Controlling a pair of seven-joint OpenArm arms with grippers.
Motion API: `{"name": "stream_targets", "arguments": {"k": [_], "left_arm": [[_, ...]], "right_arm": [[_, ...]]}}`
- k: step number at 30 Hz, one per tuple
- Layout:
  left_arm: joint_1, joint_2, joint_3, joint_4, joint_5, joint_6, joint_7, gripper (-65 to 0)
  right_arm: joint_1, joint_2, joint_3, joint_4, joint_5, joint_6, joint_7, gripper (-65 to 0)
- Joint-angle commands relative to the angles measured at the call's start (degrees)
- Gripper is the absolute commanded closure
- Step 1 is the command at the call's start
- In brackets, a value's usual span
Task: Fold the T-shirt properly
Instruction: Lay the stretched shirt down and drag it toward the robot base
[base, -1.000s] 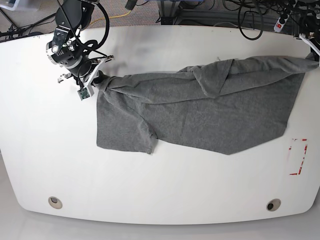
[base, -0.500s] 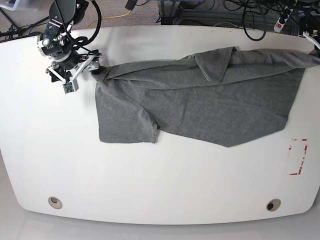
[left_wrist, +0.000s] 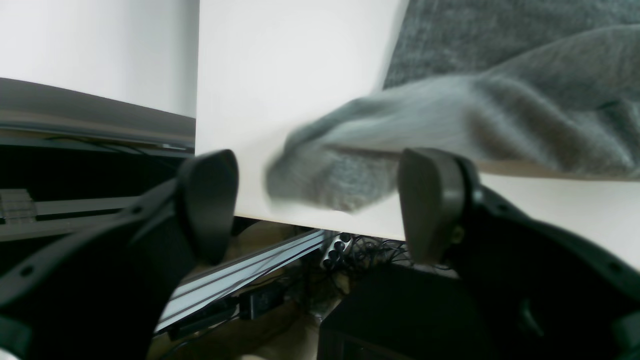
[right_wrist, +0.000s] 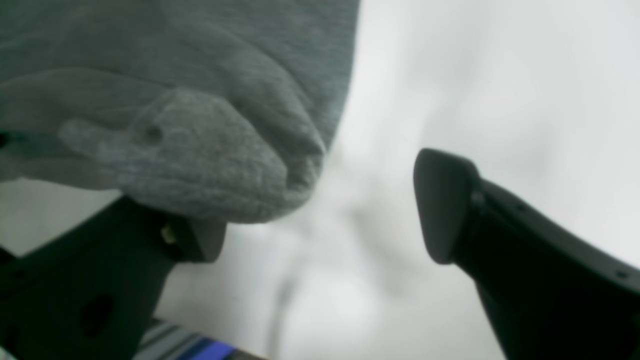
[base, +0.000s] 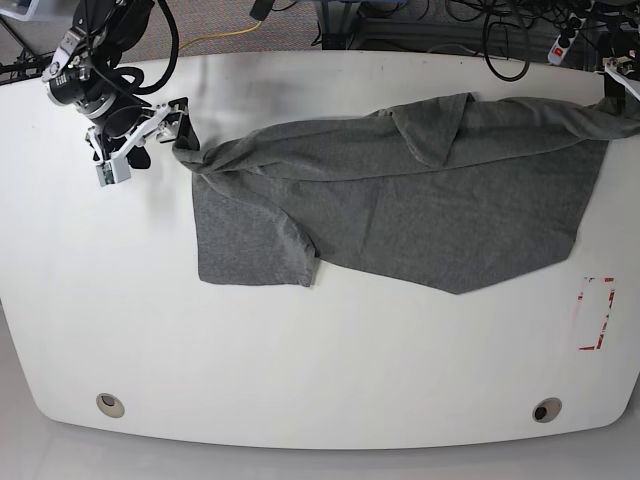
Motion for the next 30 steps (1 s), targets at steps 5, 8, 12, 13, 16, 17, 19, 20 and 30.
{"name": "stream_targets", "arguments": {"k": [5, 8, 12, 13, 16, 17, 19, 20, 30], "left_arm": [[0.0, -0.9, -0.7, 1.0, -0.5, 0.3, -1.0, -47.6], [-0.1, -0.9, -0.7, 1.1, -0.5, 0.3, -1.0, -47.6], [-0.2, -0.9, -0.3, 1.2, -0.5, 0.3, -1.0, -47.6], [-0.3, -0.9, -0.2, 1.2, -0.5, 0.3, -1.0, -47.6], [-1.7, -0.9, -0.2, 1.1, -0.4, 0.3, -1.0, -47.6], [-1.8, -0.9, -0.2, 1.1, -0.4, 0.3, -1.0, -47.6], [-1.8, -0.9, -0.2, 1.1, -0.4, 0.3, -1.0, -47.6], [-1.8, -0.9, -0.2, 1.1, -0.4, 0.3, -1.0, -47.6], [-2.9, -0.9, 1.3, 1.1, -0.1, 0.3, -1.0, -47.6]], "right_arm": [[3.9, 1.8, 2.0, -2.4, 9.0, 0.3, -1.2, -53.3], [5.2, 3.2, 2.1, -2.9, 9.1, 0.3, -4.5, -53.3], [3.3, 4.2, 2.2, -0.2, 11.3, 0.3, -6.1, -53.3], [2.6, 4.3, 2.1, 0.1, 11.7, 0.3, -6.1, -53.3], [-0.5, 5.0, 1.7, 2.0, 14.7, 0.3, -6.2, -53.3], [-1.0, 5.0, 1.7, 2.1, 15.7, 0.3, -6.6, -53.3], [-2.2, 5.0, 1.7, 2.1, 18.5, 0.3, -8.1, -53.3], [-2.7, 5.0, 1.7, 2.1, 19.3, 0.3, -8.5, -53.3], [-7.6, 8.8, 0.2, 2.0, 20.8, 0.3, -9.0, -53.3]]}}
